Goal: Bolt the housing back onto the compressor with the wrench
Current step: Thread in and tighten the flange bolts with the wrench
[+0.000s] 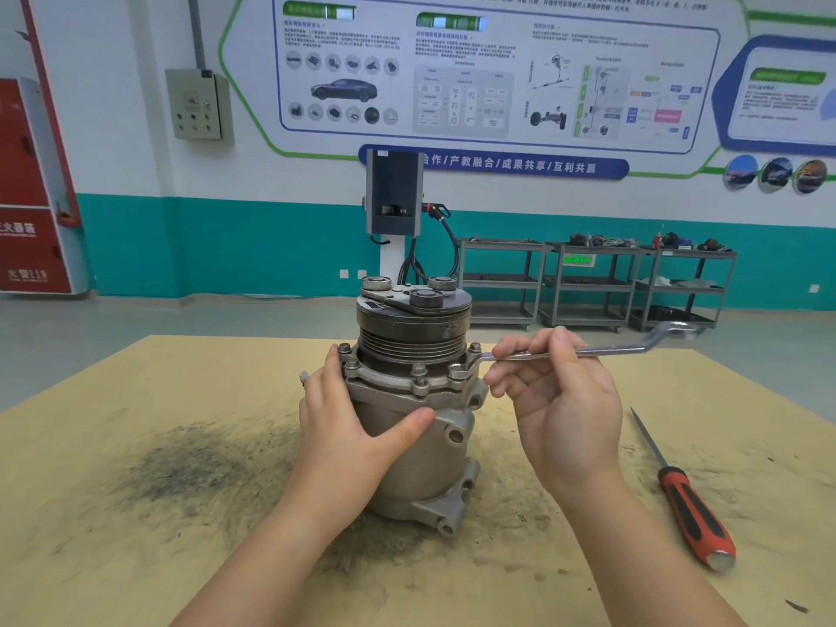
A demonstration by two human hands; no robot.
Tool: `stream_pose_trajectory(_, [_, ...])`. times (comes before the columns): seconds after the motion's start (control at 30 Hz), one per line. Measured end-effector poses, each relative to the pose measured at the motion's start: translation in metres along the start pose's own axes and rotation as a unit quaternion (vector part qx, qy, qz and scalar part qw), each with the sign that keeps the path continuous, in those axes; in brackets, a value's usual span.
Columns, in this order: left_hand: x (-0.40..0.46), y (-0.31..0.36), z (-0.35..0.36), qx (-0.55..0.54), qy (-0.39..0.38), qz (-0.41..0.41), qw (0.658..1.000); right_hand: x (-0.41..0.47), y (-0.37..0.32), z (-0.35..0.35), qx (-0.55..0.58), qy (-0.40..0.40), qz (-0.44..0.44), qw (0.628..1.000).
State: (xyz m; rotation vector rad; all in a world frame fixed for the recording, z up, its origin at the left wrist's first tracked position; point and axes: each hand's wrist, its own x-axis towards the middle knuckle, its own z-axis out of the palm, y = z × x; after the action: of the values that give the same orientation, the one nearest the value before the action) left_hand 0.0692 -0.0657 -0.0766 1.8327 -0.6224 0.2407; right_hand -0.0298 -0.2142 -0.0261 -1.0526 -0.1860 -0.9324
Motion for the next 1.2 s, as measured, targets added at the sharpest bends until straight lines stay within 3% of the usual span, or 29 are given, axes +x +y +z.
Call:
stream_pose_trajectory(0.17, [-0.001,0.002,-0.001,0.003,-0.006,-0.001,1.0,0.007,0.0,-0.007,0.059,0.008,0.07,0.996])
stream_pose_trajectory(0.23, [-0.001,0.001,-0.001,0.004,-0.003,-0.001,1.0,0.001,0.007,-0.003,0.018,0.021,0.015,0.999])
stream_pose_trajectory(0.3, [0.0,0.001,-0.001,0.008,0.002,0.0,1.0,-0.008,0.015,0.002,-0.066,0.01,-0.095,0.993])
stream_pose_trajectory(0.4, [0.0,-0.001,0.0,0.01,0.01,0.006,1.0,-0.019,0.024,0.009,-0.234,-0.066,-0.263,0.934])
stream_pose_trajectory(0.53, [0.002,-0.004,0.003,0.011,0.013,0.005,1.0,-0.027,0.027,0.014,-0.388,-0.124,-0.337,0.849])
stream_pose_trajectory(0.57, [0.002,-0.004,0.003,0.011,0.014,0.006,1.0,-0.028,0.025,0.015,-0.39,-0.13,-0.334,0.848])
stream_pose_trajectory(0.67, [0.002,-0.005,0.004,0.005,0.019,0.016,1.0,-0.024,0.012,0.017,-0.283,-0.117,-0.279,0.91])
stream_pose_trajectory(0.8, [0.002,-0.004,0.003,0.001,0.02,0.015,1.0,-0.013,-0.001,0.011,-0.135,-0.014,-0.177,0.975])
stream_pose_trajectory(0.97, [0.0,-0.002,0.002,-0.003,0.004,0.006,1.0,0.0,0.0,0.003,-0.043,0.05,-0.053,0.996])
stream_pose_trajectory(1.2, [0.0,-0.001,0.002,0.0,0.003,0.007,1.0,0.011,-0.002,-0.004,0.057,0.039,0.075,0.995])
